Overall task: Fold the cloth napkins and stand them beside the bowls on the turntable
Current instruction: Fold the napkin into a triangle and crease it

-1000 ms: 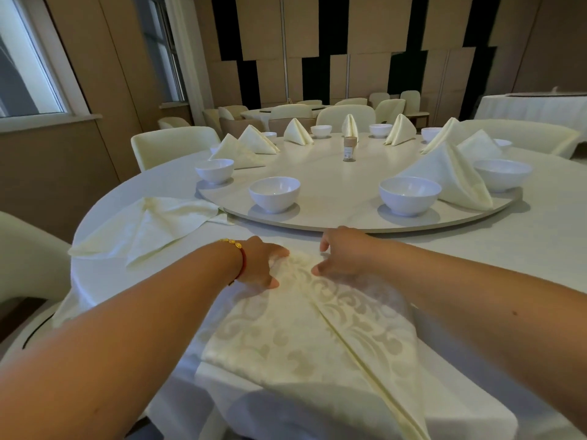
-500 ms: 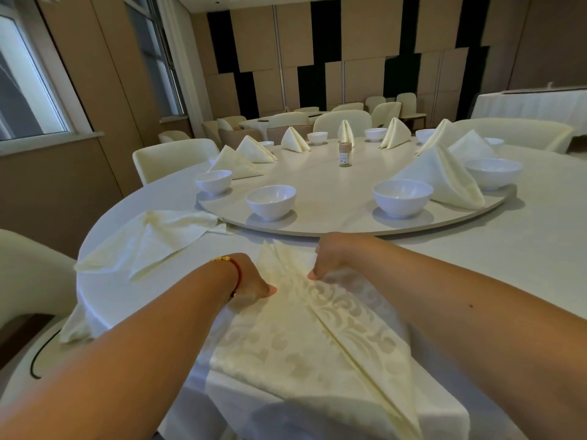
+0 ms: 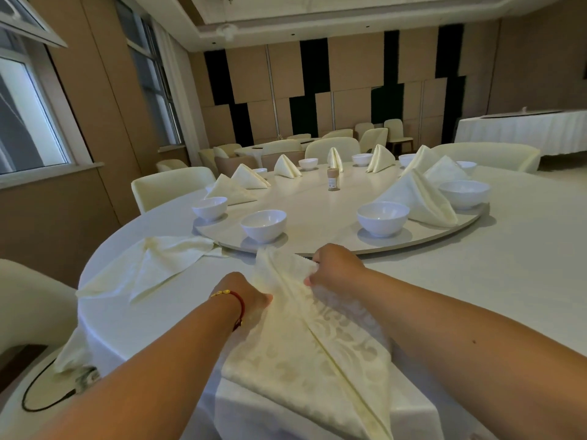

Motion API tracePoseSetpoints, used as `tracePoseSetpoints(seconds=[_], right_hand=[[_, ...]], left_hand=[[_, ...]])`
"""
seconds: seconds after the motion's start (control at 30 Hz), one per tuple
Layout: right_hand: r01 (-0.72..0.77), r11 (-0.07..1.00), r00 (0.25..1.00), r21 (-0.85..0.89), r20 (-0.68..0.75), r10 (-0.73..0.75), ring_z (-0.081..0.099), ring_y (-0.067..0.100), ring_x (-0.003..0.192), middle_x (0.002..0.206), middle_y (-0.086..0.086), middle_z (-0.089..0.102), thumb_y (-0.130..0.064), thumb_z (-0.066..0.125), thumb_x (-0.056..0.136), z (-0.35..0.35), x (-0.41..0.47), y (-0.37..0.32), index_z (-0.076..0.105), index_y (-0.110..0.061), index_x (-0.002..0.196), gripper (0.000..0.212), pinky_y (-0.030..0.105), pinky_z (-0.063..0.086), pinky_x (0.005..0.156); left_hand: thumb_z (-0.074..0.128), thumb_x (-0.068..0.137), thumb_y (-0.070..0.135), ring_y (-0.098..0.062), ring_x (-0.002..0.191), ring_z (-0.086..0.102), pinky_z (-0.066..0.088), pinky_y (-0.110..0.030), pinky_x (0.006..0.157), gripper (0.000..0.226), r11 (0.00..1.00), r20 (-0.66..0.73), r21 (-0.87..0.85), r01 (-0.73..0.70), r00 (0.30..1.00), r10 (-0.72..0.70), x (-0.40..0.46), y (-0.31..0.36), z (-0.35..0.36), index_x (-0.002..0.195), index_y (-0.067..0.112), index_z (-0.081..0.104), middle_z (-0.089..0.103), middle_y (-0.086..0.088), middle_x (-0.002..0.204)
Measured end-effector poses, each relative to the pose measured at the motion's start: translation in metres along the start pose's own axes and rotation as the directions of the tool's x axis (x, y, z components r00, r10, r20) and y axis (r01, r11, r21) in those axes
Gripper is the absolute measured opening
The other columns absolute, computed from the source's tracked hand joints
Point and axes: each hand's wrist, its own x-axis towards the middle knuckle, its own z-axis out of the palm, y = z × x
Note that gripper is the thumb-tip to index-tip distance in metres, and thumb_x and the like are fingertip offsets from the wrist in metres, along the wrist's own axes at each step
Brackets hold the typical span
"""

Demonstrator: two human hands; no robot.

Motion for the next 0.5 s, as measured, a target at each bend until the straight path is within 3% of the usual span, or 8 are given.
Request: tracePoseSetpoints(seconds=[0.07, 0.13, 0.2, 0.27, 0.33, 0.4, 0.43, 0.5], right_hand=[[0.031, 0.999, 0.998, 0.01, -0.052, -0.03, 0.05, 0.02, 0.068, 0.063, -0.003, 0.045, -0.032, 0.075, 0.079, -0.019, 0.0, 0.001, 0.044, -0.019, 0.062, 0.038, 0.026, 0.029, 0.049], [0.056, 0.998, 0.99, 0.039, -0.134, -0.05, 0.047, 0.02, 0.07, 0.063, -0.004, 0.04, -0.034, 0.074, 0.081, -0.048, 0.001, -0.001, 0.039, -0.02, 0.06, 0.043, 0.026, 0.026, 0.049], [0.072, 0.996, 0.968, 0.051, -0.244, -0.058, 0.046, 0.021, 0.075, 0.065, -0.004, 0.039, -0.037, 0.071, 0.083, -0.088, 0.0, -0.01, 0.037, -0.02, 0.061, 0.044, 0.025, 0.026, 0.05], [0.125, 0.988, 0.923, 0.085, -0.377, -0.084, 0.053, 0.024, 0.075, 0.071, 0.001, 0.053, -0.037, 0.07, 0.085, -0.131, -0.006, -0.022, 0.053, -0.014, 0.068, 0.033, 0.029, 0.036, 0.056], [0.2, 0.973, 0.864, 0.115, -0.489, -0.119, 0.061, 0.028, 0.08, 0.084, 0.009, 0.066, -0.036, 0.071, 0.084, -0.169, -0.016, -0.033, 0.066, -0.007, 0.084, 0.029, 0.033, 0.046, 0.067], [0.244, 0.964, 0.832, 0.106, -0.534, -0.152, 0.064, 0.028, 0.082, 0.087, 0.012, 0.069, -0.034, 0.073, 0.083, -0.19, -0.03, -0.038, 0.069, -0.005, 0.087, 0.029, 0.035, 0.049, 0.072], [0.249, 0.963, 0.834, 0.101, -0.528, -0.16, 0.063, 0.027, 0.08, 0.085, 0.01, 0.068, -0.033, 0.073, 0.083, -0.194, -0.039, -0.038, 0.068, -0.006, 0.084, 0.028, 0.034, 0.048, 0.07], [0.235, 0.965, 0.869, 0.113, -0.47, -0.157, 0.062, 0.024, 0.077, 0.082, 0.007, 0.068, -0.033, 0.075, 0.081, -0.188, -0.056, -0.031, 0.069, -0.009, 0.082, 0.024, 0.031, 0.046, 0.067]], left_hand=[[0.066, 0.081, 0.041, -0.02, 0.078, 0.059, 0.043, -0.028, 0.064, 0.041, 0.994, -0.057, -0.039, -0.102, 0.993, 0.1, 0.0, 0.009, -0.006, 0.106, 0.009, 0.059, 0.061, -0.001, 0.085], [0.064, 0.084, 0.043, -0.022, 0.082, 0.054, 0.041, -0.03, 0.071, 0.043, 0.97, -0.198, 0.01, -0.243, 0.95, 0.241, 0.0, 0.028, -0.025, 0.11, 0.008, 0.06, 0.059, -0.003, 0.088], [0.061, 0.088, 0.044, -0.025, 0.081, 0.053, 0.041, -0.031, 0.072, 0.041, 0.927, -0.361, 0.05, -0.373, 0.858, 0.365, -0.003, 0.056, -0.056, 0.102, 0.006, 0.063, 0.061, -0.006, 0.087], [0.059, 0.09, 0.044, -0.027, 0.081, 0.056, 0.041, -0.033, 0.07, 0.036, 0.863, -0.504, 0.101, -0.495, 0.723, 0.473, -0.013, 0.085, -0.092, 0.096, 0.009, 0.062, 0.061, -0.007, 0.084], [0.058, 0.091, 0.045, -0.027, 0.079, 0.056, 0.045, -0.036, 0.068, 0.035, 0.794, -0.605, 0.196, -0.575, 0.567, 0.56, -0.029, 0.108, -0.122, 0.093, 0.01, 0.059, 0.06, -0.006, 0.082], [0.056, 0.092, 0.046, -0.027, 0.078, 0.057, 0.05, -0.04, 0.07, 0.037, 0.739, -0.65, 0.292, -0.607, 0.441, 0.618, -0.043, 0.116, -0.136, 0.093, 0.009, 0.057, 0.06, -0.006, 0.082], [0.056, 0.091, 0.046, -0.028, 0.078, 0.057, 0.051, -0.041, 0.071, 0.037, 0.722, -0.651, 0.321, -0.614, 0.411, 0.638, -0.05, 0.116, -0.137, 0.092, 0.009, 0.057, 0.06, -0.006, 0.081], [0.057, 0.09, 0.046, -0.028, 0.081, 0.059, 0.052, -0.042, 0.073, 0.036, 0.699, -0.615, 0.323, -0.639, 0.42, 0.668, -0.061, 0.105, -0.127, 0.094, 0.01, 0.058, 0.061, -0.005, 0.083]])
